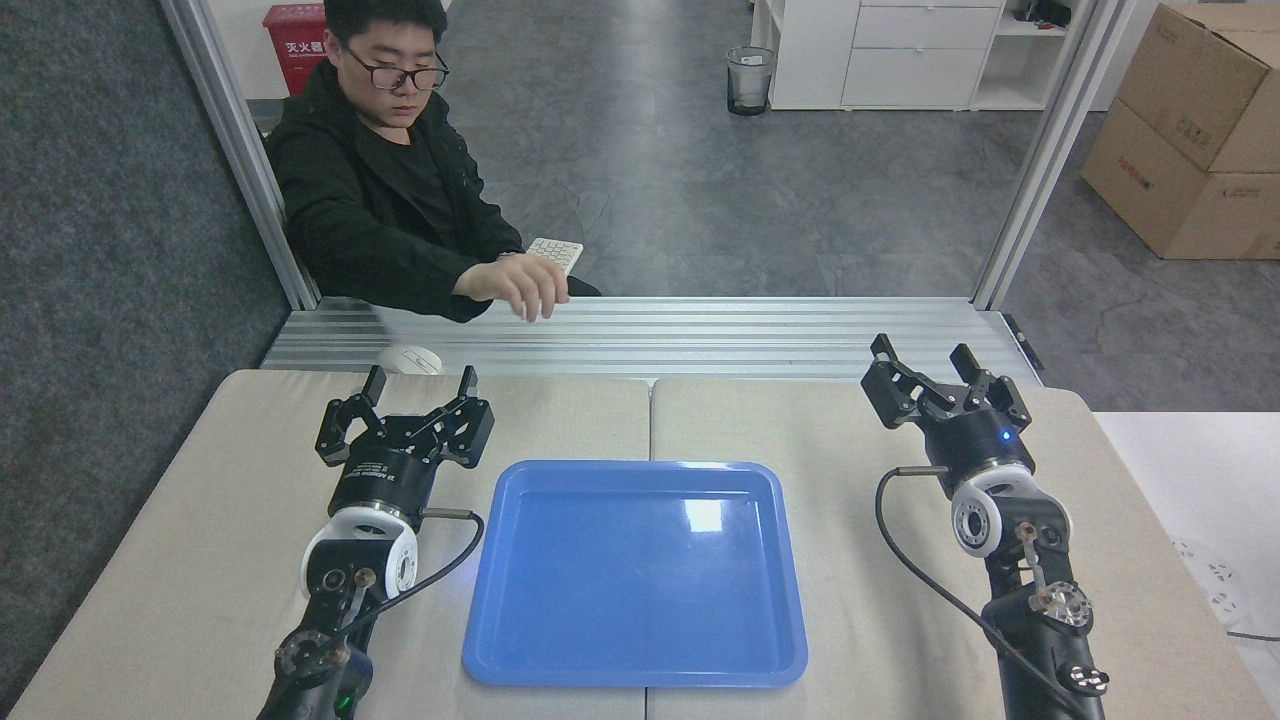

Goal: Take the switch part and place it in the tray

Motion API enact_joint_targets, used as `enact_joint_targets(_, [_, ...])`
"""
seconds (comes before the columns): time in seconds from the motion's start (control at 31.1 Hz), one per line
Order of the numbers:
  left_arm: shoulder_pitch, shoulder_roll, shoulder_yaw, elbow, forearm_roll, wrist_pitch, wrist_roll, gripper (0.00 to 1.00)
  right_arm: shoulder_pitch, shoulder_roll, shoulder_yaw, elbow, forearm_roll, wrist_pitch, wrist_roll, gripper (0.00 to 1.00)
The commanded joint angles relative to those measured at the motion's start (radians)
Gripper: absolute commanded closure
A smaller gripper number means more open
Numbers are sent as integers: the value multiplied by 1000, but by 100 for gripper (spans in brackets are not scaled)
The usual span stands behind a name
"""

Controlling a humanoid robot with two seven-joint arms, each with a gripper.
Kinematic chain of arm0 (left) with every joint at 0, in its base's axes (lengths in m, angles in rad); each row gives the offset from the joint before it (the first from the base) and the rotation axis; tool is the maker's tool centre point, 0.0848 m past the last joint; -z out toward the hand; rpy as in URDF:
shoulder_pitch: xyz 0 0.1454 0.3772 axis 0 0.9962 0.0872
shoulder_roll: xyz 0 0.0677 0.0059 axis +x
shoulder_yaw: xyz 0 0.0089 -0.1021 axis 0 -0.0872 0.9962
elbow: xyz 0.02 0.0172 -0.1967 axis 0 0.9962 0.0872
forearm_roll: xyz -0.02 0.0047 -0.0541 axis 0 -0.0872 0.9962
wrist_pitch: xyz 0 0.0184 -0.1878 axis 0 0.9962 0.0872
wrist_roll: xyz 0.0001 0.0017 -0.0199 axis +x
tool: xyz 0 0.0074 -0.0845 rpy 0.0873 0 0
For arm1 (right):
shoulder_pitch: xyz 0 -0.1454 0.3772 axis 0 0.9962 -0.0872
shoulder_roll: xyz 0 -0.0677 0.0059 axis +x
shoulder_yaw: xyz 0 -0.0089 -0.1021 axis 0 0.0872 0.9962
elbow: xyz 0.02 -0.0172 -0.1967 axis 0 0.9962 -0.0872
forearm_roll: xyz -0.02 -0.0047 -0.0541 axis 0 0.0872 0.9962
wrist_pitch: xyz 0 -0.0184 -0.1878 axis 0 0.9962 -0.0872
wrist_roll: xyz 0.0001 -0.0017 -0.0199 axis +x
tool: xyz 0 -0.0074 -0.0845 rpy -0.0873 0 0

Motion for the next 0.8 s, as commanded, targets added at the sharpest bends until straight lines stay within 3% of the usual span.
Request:
enact_joint_targets(0.0, [2, 2, 1, 1, 1, 0, 0, 1, 0, 0, 0, 0, 0, 1, 0, 0])
enact_joint_targets(0.77, [16, 2, 1, -1, 0, -3, 0, 1, 0, 0, 0, 0, 0, 1, 0, 0])
